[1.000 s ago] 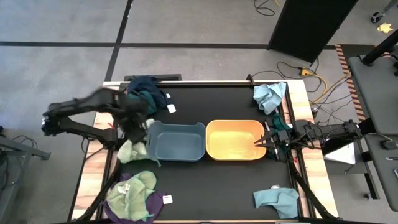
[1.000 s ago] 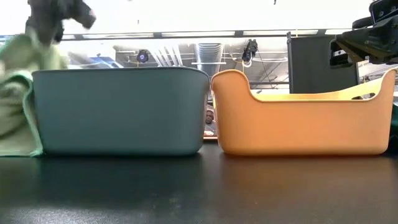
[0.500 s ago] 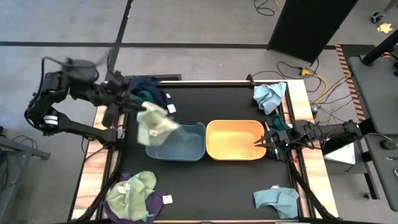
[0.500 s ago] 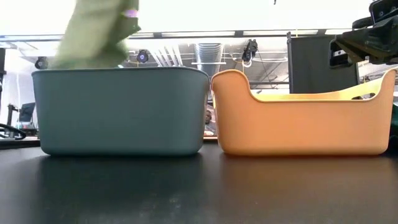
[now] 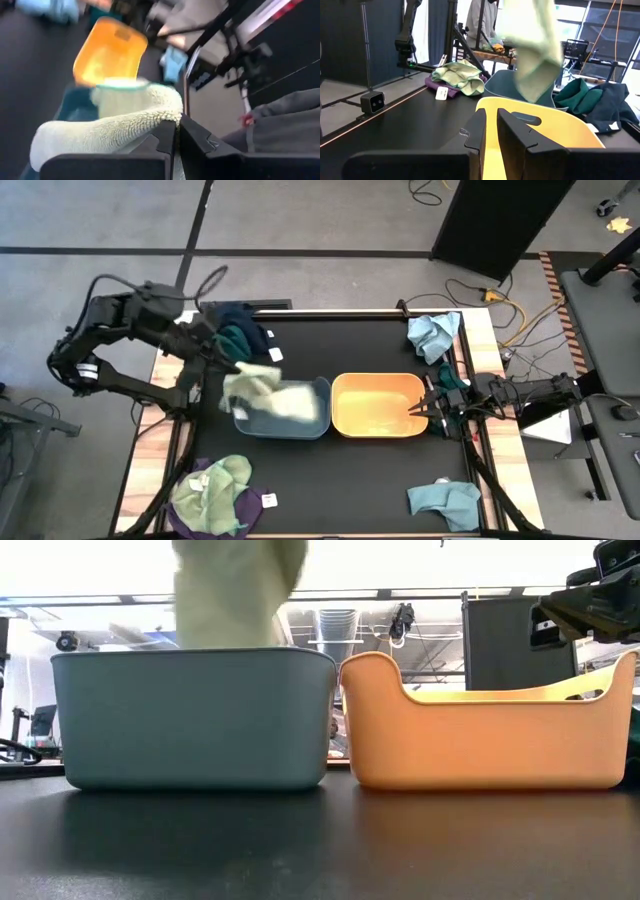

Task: Sort towels by color in basket
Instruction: Put the green towel into the blue bin

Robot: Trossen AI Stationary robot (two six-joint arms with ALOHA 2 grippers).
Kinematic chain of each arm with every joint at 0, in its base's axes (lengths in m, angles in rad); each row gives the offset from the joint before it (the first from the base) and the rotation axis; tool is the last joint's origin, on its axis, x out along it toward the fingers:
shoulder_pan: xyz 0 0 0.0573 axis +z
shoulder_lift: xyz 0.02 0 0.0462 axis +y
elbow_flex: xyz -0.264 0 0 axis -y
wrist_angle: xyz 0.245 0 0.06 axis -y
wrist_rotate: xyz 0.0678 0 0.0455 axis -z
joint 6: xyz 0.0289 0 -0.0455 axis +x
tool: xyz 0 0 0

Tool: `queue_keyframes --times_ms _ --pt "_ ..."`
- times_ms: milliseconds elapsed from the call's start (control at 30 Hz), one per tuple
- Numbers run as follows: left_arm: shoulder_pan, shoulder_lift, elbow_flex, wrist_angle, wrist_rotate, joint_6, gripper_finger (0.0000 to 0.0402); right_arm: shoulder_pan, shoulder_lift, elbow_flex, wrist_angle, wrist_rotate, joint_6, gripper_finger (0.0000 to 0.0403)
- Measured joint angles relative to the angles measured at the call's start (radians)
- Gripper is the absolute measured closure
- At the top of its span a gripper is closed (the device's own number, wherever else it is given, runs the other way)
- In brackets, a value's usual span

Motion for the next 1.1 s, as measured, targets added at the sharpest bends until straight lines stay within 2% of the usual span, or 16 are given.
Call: queue_keyframes --times_ms 200,267,567,700,833,900,1100 --pt "0.0 0.002 -0.055 -0.034 -0.128 -0.04 0.0402 0.0 0.0 0.0 0.0 0.0 0.0 0.0364" --pt "0.0 0.011 -0.081 -0.03 -0.139 -0.04 0.0402 0.0 0.0 0.0 0.0 0.0 0.0 0.0364" --pt "-0.002 0.078 -0.249 0.046 -0.108 -0.015 0.0401 0.0 0.0 0.0 0.0 0.0 0.0 0.0364" --pt "-0.004 0.1 -0.3 -0.032 -0.092 -0.042 0.0402 0.0 0.0 0.0 0.0 0.0 0.0 0.0364" --pt "-0.004 0.109 -0.347 -0.162 -0.112 -0.082 0.0401 0.0 0.0 0.0 0.0 0.0 0.0 0.0364" --pt "-0.004 0.112 -0.378 -0.171 -0.126 -0.097 0.0401 0.0 0.0 0.0 0.0 0.0 0.0 0.0364" --pt "-0.005 0.129 -0.501 0.109 -0.154 -0.072 0.0401 0.0 0.0 0.0 0.0 0.0 0.0 0.0364"
